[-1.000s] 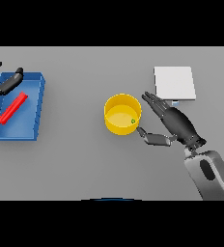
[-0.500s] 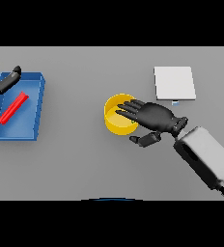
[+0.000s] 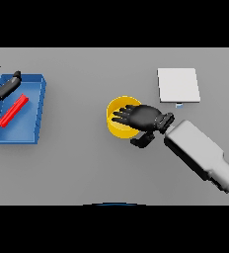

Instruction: Pick up the red beaker and tilt it to pour out 1 green nut into yellow bowl. Pick up the yellow bowl and place it on the metallic measuring scale.

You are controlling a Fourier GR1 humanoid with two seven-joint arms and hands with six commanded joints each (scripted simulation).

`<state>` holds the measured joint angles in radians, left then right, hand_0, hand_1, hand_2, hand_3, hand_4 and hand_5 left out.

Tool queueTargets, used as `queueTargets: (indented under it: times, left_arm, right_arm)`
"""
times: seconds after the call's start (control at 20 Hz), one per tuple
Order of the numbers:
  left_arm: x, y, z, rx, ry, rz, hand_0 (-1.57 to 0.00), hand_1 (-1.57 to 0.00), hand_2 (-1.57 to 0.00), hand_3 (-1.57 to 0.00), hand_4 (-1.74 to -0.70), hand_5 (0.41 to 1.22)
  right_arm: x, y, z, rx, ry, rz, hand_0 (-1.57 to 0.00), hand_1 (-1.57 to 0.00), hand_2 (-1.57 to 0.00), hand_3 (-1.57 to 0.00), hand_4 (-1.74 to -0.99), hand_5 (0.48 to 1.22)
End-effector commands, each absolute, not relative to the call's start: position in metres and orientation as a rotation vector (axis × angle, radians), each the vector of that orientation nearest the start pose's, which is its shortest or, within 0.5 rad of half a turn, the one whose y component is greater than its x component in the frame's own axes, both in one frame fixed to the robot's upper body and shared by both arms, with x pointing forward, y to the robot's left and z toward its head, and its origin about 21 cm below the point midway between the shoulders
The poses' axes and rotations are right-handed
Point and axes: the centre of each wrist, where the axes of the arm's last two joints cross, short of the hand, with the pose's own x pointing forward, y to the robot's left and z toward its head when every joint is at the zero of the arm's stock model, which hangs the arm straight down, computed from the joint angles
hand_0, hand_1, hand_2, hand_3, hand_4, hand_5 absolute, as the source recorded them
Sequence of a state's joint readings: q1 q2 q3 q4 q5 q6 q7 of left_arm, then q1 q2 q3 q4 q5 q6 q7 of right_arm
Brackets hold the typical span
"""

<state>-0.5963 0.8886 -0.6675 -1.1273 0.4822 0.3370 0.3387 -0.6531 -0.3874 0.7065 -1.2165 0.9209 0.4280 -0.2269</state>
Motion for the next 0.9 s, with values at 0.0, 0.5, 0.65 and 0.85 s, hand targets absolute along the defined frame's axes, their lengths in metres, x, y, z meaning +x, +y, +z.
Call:
queueTargets:
  times: [0.0, 0.5, 0.65, 0.85]
  left_arm:
    - [0.351, 0.337, 0.094, 0.594, -1.127, -0.391, 0.00, 0.00, 0.00, 0.00, -0.72, 0.684]
    - [0.349, 0.339, 0.098, 0.585, -1.134, -0.396, 0.00, 0.00, 0.00, 0.00, -0.71, 0.691]
    - [0.350, 0.339, 0.097, 0.579, -1.131, -0.394, 0.00, 0.00, 0.00, 0.00, -0.72, 0.692]
    - [0.347, 0.341, 0.100, 0.585, -1.148, -0.392, 0.00, 0.00, 0.00, 0.00, -0.73, 0.699]
  right_arm:
    - [0.345, -0.135, 0.055, -0.389, -1.250, 2.187, 0.00, 0.00, 0.00, 0.00, -1.266, 0.720]
    - [0.352, -0.124, 0.049, -0.357, -1.143, 2.178, -0.29, -0.24, -0.18, -0.17, -1.387, 0.873]
    - [0.350, -0.127, 0.050, -0.334, -1.160, 2.204, -0.91, -0.87, -0.69, -0.46, -1.512, 1.043]
    - [0.351, -0.127, 0.051, -0.321, -1.178, 2.211, -1.30, -1.28, -1.16, -0.94, -1.640, 1.148]
